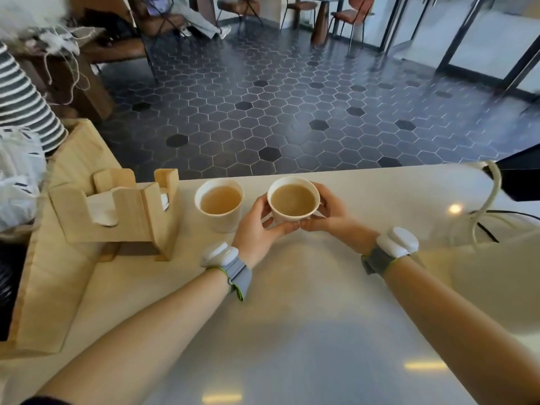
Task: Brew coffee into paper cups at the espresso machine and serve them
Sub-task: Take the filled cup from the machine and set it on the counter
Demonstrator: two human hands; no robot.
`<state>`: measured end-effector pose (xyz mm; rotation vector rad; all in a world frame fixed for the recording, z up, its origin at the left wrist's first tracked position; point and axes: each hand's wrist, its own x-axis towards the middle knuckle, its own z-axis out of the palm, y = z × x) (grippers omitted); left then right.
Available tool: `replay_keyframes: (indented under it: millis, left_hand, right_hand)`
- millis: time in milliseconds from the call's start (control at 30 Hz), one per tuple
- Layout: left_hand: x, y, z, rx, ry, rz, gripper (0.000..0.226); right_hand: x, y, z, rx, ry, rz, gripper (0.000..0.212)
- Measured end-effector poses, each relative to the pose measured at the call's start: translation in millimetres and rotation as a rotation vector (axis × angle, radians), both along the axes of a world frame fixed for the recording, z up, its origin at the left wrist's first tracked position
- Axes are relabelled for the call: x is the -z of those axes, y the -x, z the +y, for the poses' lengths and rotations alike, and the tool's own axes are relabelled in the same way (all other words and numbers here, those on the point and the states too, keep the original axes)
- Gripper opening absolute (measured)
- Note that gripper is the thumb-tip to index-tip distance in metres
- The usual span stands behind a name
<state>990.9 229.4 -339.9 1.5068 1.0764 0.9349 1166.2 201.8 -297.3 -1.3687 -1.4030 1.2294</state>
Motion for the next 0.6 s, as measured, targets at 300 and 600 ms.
replay_keyframes:
  millis: [300,600]
  left_hand:
    - [7.7,-15.2,8.4,-0.039,-0.008,0.066,0.069]
    - [9.9,-25.8,10.2,-0.082,-0.006,0.110,0.072]
  right_hand:
    - [11.4,-10.6,13.8,0.031,0.031,0.008,0.073]
    - [22.1,-22.3,26.0,0.007,0.063,0.027,0.071]
